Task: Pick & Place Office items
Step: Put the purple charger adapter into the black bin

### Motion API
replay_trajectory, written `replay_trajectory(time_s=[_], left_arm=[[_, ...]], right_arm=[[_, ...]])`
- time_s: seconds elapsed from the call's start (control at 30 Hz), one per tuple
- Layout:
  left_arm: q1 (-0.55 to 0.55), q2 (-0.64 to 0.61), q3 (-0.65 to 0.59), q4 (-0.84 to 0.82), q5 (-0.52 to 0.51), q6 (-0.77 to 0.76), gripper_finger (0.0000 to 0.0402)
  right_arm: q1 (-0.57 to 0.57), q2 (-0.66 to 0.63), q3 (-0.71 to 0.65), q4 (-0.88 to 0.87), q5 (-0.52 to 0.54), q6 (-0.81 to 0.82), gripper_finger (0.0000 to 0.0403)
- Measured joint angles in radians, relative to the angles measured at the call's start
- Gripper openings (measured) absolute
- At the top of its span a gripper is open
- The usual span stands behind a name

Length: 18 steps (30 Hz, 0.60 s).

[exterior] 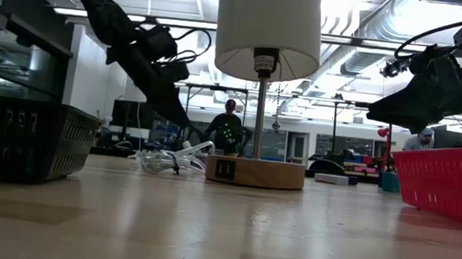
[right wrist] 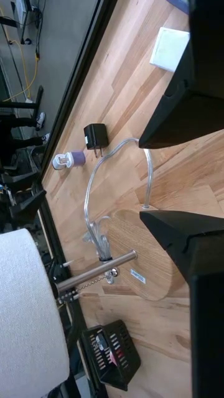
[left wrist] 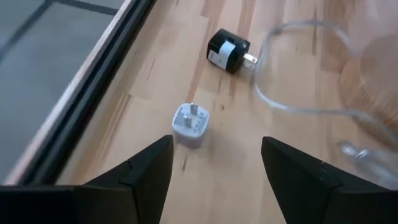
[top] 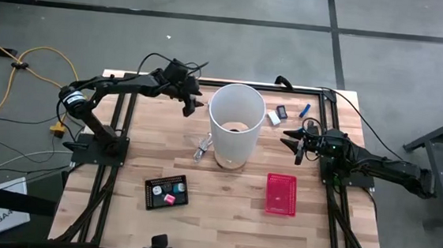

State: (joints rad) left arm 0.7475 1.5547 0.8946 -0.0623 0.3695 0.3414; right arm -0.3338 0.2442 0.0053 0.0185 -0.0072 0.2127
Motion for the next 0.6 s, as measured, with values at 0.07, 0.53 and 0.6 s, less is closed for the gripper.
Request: replay_trajectory(time_s=[0.07, 0.53, 0.6], left_arm=[[-0.008, 0.000, 0.013, -0.027, -0.030, 0.048, 0.0238], [-0.016, 0.030, 0.080, -0.084, -0.142, 0.221, 0.0238], [-0.015, 0.061, 0.094, -0.080, -0.140, 0.207, 0.0238]], right_arm=[[0.000, 0.000, 0.000, 0.000, 0.000, 0.000, 0.0160], [0.000, 0.000, 0.000, 0.000, 0.000, 0.000, 0.0160], [0.000, 0.000, 0.000, 0.000, 0.000, 0.000, 0.0160]])
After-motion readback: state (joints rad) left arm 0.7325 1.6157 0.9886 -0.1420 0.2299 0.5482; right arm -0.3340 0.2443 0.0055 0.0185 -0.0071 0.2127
